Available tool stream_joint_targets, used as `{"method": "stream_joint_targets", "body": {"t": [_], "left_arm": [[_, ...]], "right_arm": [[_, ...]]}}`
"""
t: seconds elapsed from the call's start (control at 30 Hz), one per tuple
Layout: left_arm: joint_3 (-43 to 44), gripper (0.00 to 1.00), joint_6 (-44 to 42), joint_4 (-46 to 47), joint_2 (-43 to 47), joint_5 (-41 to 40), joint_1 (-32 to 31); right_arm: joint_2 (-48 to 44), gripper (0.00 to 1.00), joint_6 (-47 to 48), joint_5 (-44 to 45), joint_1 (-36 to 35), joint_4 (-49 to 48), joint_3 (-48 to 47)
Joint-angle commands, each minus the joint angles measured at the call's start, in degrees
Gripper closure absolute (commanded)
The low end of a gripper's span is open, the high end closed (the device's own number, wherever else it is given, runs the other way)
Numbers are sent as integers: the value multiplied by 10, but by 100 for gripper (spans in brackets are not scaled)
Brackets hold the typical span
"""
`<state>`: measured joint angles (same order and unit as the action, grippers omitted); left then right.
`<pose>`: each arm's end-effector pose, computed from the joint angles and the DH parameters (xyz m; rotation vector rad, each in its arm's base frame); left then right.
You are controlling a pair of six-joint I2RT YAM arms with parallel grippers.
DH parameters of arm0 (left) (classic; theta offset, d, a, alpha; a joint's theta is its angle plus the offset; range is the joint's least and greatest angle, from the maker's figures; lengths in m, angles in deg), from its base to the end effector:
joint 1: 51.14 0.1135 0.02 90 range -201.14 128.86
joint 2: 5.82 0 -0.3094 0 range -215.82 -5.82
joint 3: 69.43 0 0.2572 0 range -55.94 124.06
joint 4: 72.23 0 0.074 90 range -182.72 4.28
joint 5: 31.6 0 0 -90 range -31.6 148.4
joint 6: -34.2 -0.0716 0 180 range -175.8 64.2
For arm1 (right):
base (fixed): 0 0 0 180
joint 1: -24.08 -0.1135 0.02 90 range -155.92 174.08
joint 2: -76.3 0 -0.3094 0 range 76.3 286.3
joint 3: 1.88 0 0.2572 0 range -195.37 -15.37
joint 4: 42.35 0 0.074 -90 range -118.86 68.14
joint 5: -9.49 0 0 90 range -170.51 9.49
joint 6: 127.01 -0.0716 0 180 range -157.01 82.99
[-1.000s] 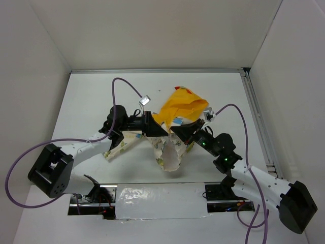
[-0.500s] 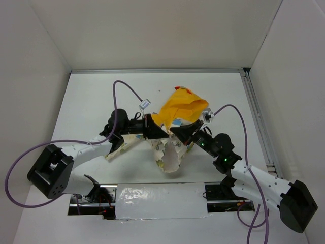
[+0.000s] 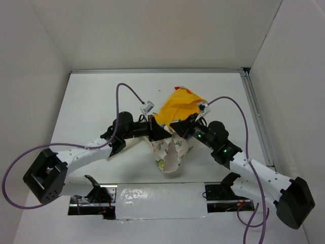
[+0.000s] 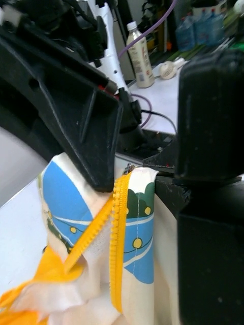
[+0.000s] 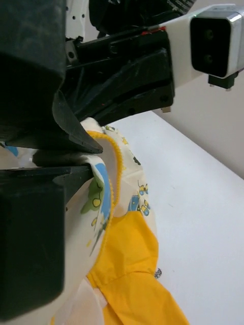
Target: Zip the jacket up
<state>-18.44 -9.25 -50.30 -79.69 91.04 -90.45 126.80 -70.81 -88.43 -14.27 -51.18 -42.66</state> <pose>0.2117 -0.2233 0.3085 0.3963 1.7956 -1.5625 0.1677 0.1452 0.3066 -0.1824 1.6863 1.0757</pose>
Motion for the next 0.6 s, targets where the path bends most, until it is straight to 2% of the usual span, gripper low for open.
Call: {"method": "stream_joint_targets", "body": {"t": [0.0,0.07,0.13,0.2,0.27,0.3,0.4,0.43,0.57], "left_arm": [[48,100,-10,-53,8,35,-18],[53,100,-8,-51,11,41,-2],[63,100,4,-54,13,37,7],[70,100,13,-58,12,45,21],[76,100,26,-64,12,45,34],[78,100,28,-65,13,45,38],[83,100,49,-92,23,39,58],[84,100,58,-101,25,37,62],[97,100,69,-148,33,20,74]], "right_arm": [[5,63,15,-16,3,58,-53],[-8,47,22,-16,-1,96,-59],[-23,36,31,-3,-4,139,-68],[-45,33,44,26,-13,170,-83],[-65,32,55,59,-21,240,-98],[-70,27,59,77,-29,263,-106],[-88,26,76,131,-46,345,-133],[-90,21,80,144,-52,382,-138],[-63,20,106,200,-103,452,-174]]}}
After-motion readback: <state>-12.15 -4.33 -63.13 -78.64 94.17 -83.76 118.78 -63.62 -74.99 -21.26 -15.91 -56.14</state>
